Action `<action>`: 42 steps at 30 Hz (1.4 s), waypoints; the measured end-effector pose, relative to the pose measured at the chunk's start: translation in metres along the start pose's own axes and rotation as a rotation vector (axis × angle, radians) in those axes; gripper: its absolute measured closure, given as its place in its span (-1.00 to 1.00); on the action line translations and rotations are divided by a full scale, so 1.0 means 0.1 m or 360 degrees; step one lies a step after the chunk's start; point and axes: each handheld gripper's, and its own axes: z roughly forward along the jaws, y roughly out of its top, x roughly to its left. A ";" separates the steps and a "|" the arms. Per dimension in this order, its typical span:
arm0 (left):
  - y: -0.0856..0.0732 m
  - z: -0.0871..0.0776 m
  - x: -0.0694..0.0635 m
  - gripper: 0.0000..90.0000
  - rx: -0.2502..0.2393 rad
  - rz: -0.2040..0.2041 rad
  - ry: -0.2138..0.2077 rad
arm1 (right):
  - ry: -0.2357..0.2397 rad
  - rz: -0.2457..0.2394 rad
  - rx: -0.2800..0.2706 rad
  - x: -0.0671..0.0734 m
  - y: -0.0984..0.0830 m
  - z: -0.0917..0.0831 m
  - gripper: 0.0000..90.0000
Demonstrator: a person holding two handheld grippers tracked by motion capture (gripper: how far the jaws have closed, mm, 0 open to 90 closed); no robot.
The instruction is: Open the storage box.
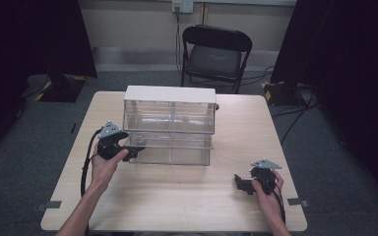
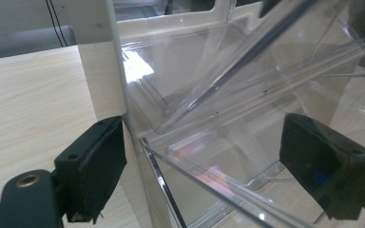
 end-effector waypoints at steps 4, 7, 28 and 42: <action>0.01 -0.01 -0.02 -0.69 -0.0015 -0.0051 -0.0018 | 0.0000 0.0000 0.0000 0.00 0.00 0.00 -0.87; 0.04 -0.05 -0.02 -0.70 -0.0022 -0.0019 -0.0014 | 0.0000 0.0000 0.0000 0.00 0.00 0.00 -0.87; 0.08 -0.05 -0.01 -0.73 -0.0063 -0.0033 -0.0027 | 0.0000 0.0000 0.0000 0.00 0.00 0.00 -0.87; 0.13 -0.07 -0.04 -0.81 -0.0075 -0.0008 -0.0021 | 0.0000 0.0000 0.0000 0.00 0.00 0.00 -0.87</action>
